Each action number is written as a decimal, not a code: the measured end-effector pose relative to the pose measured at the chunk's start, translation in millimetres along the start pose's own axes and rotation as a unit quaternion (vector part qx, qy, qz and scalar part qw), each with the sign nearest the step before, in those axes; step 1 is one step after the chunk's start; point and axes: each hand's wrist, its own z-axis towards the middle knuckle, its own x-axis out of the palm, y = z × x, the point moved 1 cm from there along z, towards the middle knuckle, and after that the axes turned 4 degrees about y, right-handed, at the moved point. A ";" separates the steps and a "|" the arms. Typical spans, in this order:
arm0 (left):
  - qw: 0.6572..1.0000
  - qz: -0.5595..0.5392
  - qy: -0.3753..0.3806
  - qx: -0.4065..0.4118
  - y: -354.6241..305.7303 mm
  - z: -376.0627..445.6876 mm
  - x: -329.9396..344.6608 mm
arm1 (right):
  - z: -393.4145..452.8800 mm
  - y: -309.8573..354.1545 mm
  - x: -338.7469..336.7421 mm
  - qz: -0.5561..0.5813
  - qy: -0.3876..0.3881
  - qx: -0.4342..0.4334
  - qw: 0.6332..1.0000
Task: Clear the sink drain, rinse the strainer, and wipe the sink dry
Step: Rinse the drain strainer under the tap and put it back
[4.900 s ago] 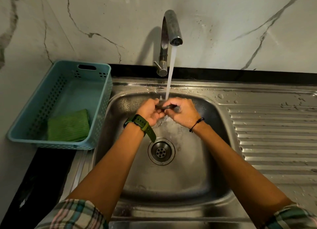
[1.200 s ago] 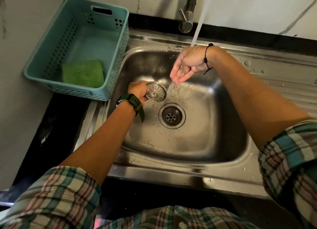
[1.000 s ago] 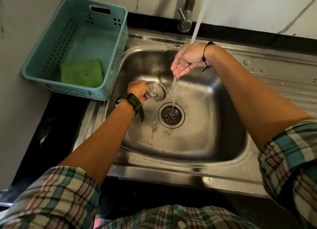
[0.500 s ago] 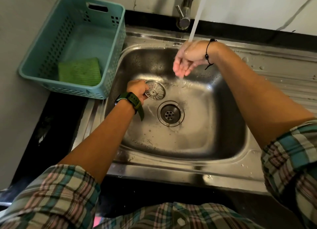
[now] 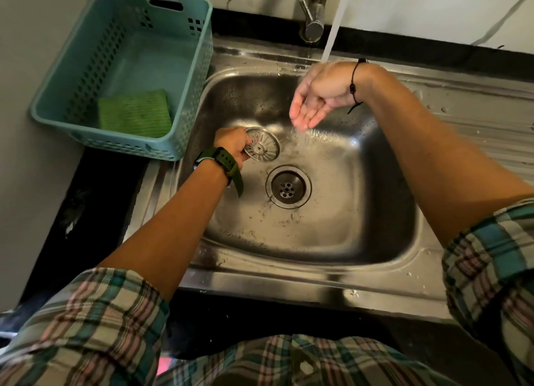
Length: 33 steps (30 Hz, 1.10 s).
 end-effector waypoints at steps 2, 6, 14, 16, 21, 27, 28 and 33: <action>1.000 0.004 -0.001 0.002 -0.6 0.2 -0.6 | 0.7 0.6 1.6 -0.007 -0.055 0.004 0.998; 1.000 0.010 -0.005 0.002 -2.4 -0.4 -2.4 | -0.4 -0.1 3.6 0.131 -0.005 -0.025 0.991; 1.000 0.006 -0.011 0.011 -6.3 0.4 -4.1 | 0.2 -1.3 10.5 0.182 0.026 -0.036 0.982; 1.000 0.007 -0.014 0.015 -7.1 1.1 -4.4 | 2.0 -0.2 11.8 0.161 -0.031 -0.028 0.986; 1.000 -0.002 -0.013 0.013 -7.3 2.7 -3.7 | 3.3 1.8 14.2 0.273 -0.017 -0.061 0.960; 1.000 0.004 -0.010 0.007 -5.6 4.7 -3.0 | 5.4 3.2 11.6 0.333 -0.082 -0.057 0.938; 1.000 0.005 -0.010 0.006 -5.2 4.1 -3.2 | 4.7 3.7 12.5 0.345 -0.062 -0.066 0.934; 1.000 -0.005 -0.008 0.004 -3.8 2.7 -3.8 | 8.7 8.6 17.1 0.375 -0.118 -0.065 0.917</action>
